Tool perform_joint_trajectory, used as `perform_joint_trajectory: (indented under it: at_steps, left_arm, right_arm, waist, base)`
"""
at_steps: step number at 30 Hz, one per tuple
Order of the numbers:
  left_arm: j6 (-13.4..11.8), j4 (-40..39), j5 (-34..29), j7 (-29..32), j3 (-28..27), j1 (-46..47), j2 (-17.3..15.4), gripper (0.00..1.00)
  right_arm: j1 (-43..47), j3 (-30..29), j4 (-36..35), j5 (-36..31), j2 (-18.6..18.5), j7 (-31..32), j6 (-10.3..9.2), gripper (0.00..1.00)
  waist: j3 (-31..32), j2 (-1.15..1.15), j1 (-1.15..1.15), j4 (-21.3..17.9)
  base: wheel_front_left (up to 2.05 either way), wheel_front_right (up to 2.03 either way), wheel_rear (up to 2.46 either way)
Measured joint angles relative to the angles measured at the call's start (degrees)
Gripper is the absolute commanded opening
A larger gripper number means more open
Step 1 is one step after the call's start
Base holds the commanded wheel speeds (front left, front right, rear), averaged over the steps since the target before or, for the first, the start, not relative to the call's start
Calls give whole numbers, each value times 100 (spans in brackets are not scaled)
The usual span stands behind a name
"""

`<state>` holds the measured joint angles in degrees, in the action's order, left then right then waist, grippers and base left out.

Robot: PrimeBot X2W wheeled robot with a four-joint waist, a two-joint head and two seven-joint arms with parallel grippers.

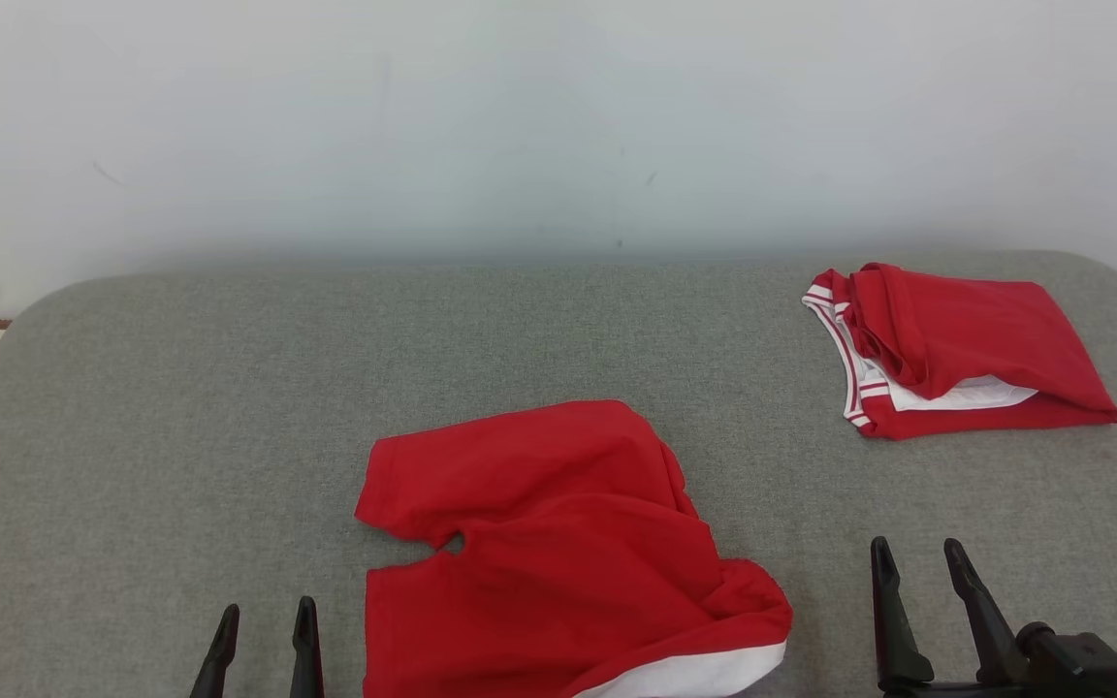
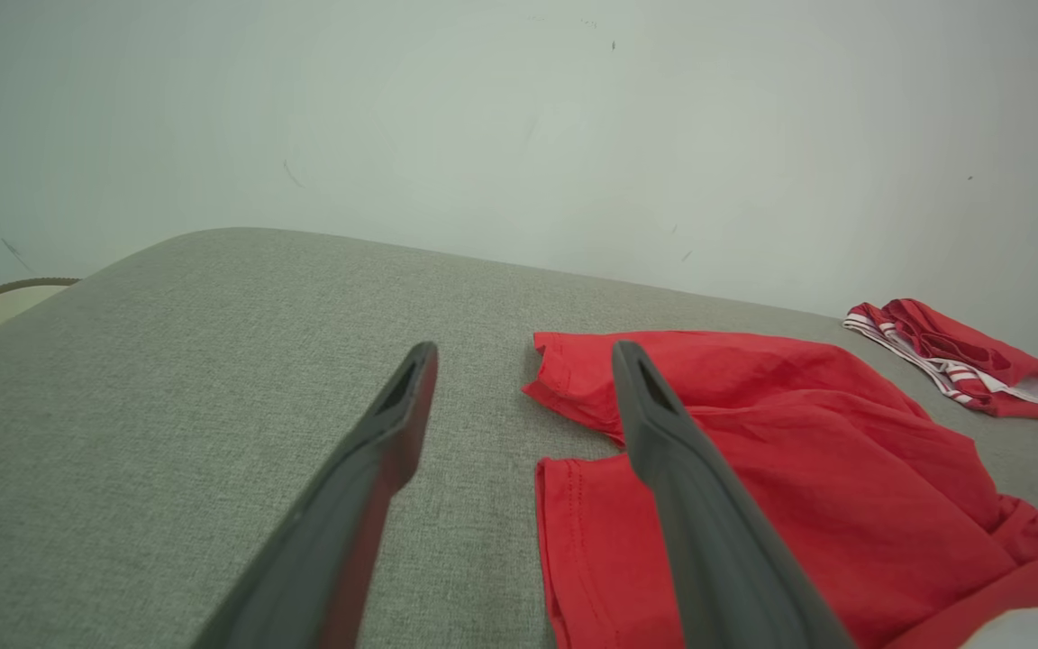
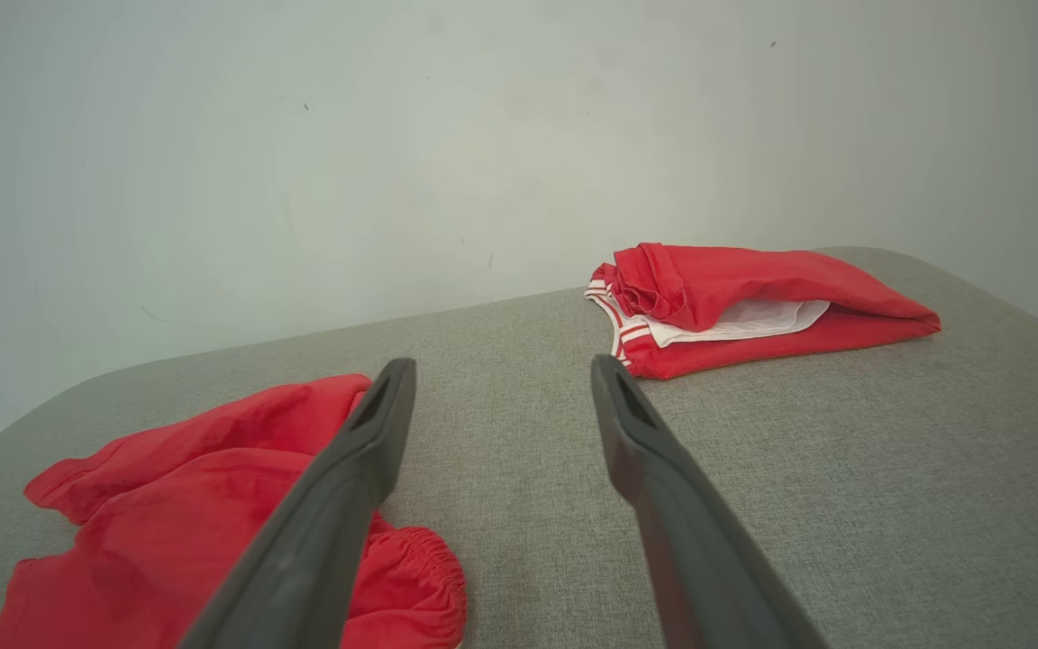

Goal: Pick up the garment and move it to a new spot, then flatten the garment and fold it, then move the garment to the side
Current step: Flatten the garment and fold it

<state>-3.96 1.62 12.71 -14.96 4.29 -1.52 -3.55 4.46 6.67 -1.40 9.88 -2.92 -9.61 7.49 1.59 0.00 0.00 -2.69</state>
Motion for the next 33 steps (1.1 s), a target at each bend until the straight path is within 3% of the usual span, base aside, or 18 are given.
perform_joint_trajectory:
  at_steps: [15, 26, 33]
  left_arm:
    - [36, 35, 136, 5, 94, -84, -23, 100]
    - [293, 623, 259, 122, 725, -233, 19, 100]
    - [248, 1103, 464, 77, 1053, -284, 51, 100]
  right_arm:
    - [-5, -20, 13, 16, 0, 1, 0, 100]
    - [-31, 74, 307, 53, 0, 331, 0, 100]
    - [-287, 130, 781, 11, -24, 457, 0, 100]
  waist:
    - [-34, 0, 0, -13]
    - [-214, 0, 0, 62]
    - [-432, 0, 0, 131]
  base:
    - [0, 0, 0]
    - [0, 0, 0]
    - [0, 0, 0]
